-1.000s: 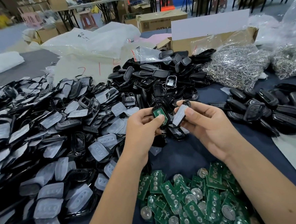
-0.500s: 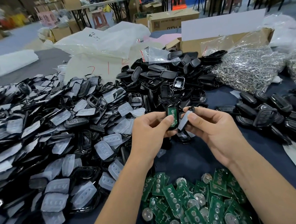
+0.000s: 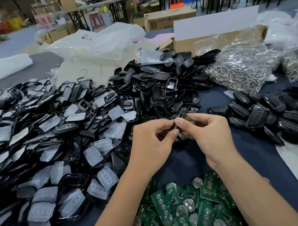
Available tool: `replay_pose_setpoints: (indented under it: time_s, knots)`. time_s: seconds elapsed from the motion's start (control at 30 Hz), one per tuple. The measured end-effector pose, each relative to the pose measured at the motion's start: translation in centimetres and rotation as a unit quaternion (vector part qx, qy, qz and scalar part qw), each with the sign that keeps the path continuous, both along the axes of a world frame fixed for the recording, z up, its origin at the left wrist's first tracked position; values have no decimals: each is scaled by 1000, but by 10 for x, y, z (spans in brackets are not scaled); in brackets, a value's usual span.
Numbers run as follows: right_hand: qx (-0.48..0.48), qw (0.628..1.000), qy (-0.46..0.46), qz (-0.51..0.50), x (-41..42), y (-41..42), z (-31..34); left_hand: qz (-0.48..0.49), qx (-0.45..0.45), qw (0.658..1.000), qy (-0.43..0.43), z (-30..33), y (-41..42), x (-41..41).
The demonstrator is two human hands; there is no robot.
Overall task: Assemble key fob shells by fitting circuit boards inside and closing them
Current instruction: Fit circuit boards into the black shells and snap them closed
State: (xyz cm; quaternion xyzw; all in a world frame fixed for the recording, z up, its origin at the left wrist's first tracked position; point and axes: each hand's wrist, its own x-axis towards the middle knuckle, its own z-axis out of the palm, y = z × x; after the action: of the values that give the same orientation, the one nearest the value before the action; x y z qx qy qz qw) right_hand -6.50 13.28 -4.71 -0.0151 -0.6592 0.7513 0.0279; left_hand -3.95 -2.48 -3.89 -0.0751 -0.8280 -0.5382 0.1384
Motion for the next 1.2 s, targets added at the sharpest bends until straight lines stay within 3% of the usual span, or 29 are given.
replay_pose_setpoints:
  time_s: [0.2, 0.47, 0.57, 0.67, 1.03, 1.2]
  knots:
    - [74, 997, 9, -33, 4, -3, 1, 30, -77, 996, 35, 2, 3, 2]
    - [83, 995, 33, 45, 1, 6, 0, 29, -43, 998, -28, 7, -7, -1]
    - [123, 983, 74, 110, -2, 13, 2, 4, -24, 998, -51, 11, -11, -2]
    - [155, 976, 102, 115, -2, 16, 4, -12, -26, 997, -67, 13, -13, -2]
    - [162, 968, 138, 135, -2, 14, 10, -26, -72, 997, -26, 14, -18, -1]
    - [161, 967, 151, 125, 1, 11, 10, -4, -43, 999, -16, 11, -17, -2]
